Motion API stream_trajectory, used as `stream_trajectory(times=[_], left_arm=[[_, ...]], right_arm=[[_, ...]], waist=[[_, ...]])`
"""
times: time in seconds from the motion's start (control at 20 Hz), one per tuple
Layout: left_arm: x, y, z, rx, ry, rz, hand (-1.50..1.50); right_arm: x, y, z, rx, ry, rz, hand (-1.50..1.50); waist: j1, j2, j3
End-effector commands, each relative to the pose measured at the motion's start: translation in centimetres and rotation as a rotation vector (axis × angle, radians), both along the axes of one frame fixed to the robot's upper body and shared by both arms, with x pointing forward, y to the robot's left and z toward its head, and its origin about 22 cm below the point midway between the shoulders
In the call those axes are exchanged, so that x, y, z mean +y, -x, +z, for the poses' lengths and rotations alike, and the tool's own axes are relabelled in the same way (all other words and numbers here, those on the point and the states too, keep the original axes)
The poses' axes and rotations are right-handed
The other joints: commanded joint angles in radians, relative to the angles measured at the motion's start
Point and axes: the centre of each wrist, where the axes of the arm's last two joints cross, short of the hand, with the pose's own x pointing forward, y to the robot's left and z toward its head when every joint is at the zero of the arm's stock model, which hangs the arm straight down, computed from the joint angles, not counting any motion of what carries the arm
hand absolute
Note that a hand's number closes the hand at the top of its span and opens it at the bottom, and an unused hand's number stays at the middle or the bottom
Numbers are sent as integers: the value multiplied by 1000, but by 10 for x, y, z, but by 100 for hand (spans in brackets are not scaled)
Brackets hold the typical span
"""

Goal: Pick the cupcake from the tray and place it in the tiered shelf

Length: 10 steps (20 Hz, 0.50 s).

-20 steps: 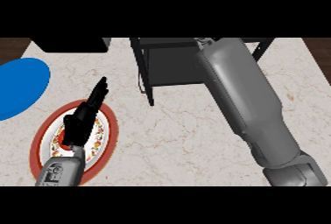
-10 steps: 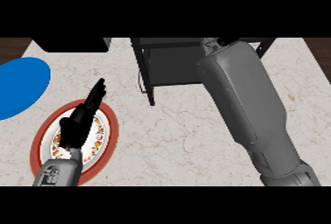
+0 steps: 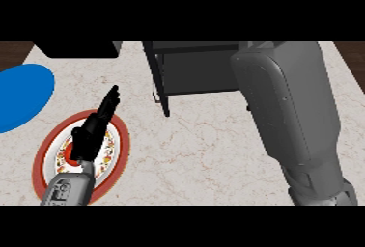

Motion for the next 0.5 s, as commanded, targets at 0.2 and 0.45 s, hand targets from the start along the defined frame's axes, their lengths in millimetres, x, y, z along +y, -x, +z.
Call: stream_trajectory(times=[0.2,0.45], left_arm=[[13,6,2,18,-1,7,0],[18,15,-11,37,-5,43,0]], right_arm=[[-51,41,53,-107,-224,-125,-150],[-100,72,48,48,-290,-154,-150]], waist=[[-15,-9,0],[-50,-20,1]])
